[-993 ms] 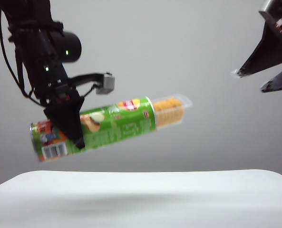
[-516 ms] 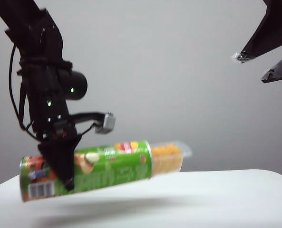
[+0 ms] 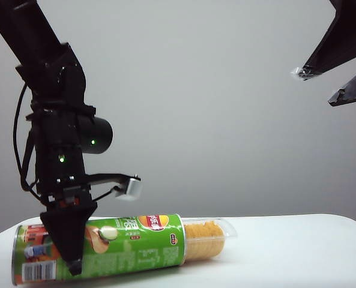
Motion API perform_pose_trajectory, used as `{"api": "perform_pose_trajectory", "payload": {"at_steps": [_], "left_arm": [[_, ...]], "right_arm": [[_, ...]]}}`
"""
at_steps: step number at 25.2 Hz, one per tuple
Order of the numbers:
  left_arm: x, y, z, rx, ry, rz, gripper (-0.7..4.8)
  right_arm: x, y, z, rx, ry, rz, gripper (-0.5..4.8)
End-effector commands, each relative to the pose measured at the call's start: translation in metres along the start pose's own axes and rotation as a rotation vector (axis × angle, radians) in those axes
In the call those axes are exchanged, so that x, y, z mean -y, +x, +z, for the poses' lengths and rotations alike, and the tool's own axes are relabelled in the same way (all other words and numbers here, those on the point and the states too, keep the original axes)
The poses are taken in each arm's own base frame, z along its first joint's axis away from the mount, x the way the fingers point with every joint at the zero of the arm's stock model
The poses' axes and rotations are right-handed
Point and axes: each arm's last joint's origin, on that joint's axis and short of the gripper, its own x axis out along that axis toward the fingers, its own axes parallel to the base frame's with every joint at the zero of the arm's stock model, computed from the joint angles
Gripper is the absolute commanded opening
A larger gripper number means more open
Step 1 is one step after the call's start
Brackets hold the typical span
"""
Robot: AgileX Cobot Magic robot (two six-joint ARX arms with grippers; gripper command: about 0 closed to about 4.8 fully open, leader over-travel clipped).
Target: Pick up the green tub of chips from the desk, pull out the transparent container with the chips inside partially, and then place the chips back on the desk.
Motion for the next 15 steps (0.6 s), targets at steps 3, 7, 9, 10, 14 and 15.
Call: {"api": "perform_pose_trajectory", "payload": {"at_steps": [3, 7, 9, 10, 14, 15], "left_arm": [[-0.0001, 0.0103, 0.0059, -0.001, -0.011, 0.01, 2.7], [0.0, 0.0102, 0.0061, 0.0, -0.017, 0.01, 3.76], [-0.0012, 0.0101, 0.0075, 0.015, -0.06, 0.021, 4.79], [-0.0013, 0.0098, 0.0082, 0.025, -0.072, 0.019, 4.79], [-0.002, 0.0071, 0.0101, 0.044, -0.096, 0.032, 4.79], [-0.002, 0.0053, 0.0113, 0.046, -0.101, 0.043, 4.79]], "right_arm": [[-0.0004, -0.0006, 0.0016, 0.01, -0.011, 0.0, 4.79], [-0.0003, -0.0007, 0.0017, 0.011, -0.022, 0.0, 4.79], [-0.0002, -0.0007, 0.0021, 0.015, -0.025, -0.001, 4.79], [-0.0002, -0.0007, 0.0022, 0.016, -0.026, -0.001, 4.79], [-0.0002, -0.0006, 0.0022, 0.015, -0.025, -0.001, 4.79], [-0.0002, -0.0006, 0.0022, 0.015, -0.025, -0.001, 4.79]]}}
